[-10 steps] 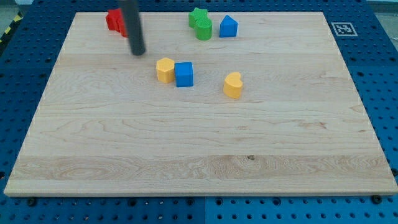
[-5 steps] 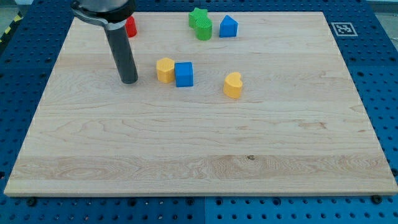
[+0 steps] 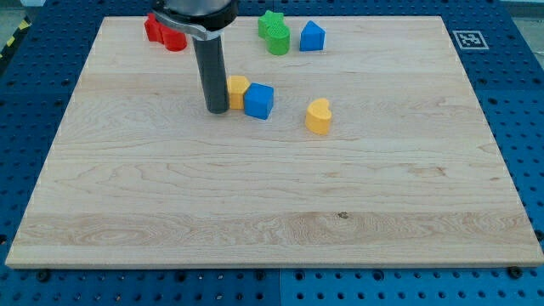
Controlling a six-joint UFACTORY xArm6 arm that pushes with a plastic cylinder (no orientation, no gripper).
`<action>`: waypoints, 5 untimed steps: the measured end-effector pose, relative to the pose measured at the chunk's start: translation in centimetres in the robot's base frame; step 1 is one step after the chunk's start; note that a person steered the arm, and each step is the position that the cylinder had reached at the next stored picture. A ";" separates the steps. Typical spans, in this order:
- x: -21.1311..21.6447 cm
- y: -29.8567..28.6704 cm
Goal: Move the yellow hexagon closer to the green circle
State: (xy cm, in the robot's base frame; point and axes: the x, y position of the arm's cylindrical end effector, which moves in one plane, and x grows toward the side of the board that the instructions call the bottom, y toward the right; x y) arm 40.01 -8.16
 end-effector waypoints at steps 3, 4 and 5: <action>-2.3 4.4; -3.0 6.3; -3.8 7.6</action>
State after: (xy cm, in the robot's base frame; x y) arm 36.23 -0.57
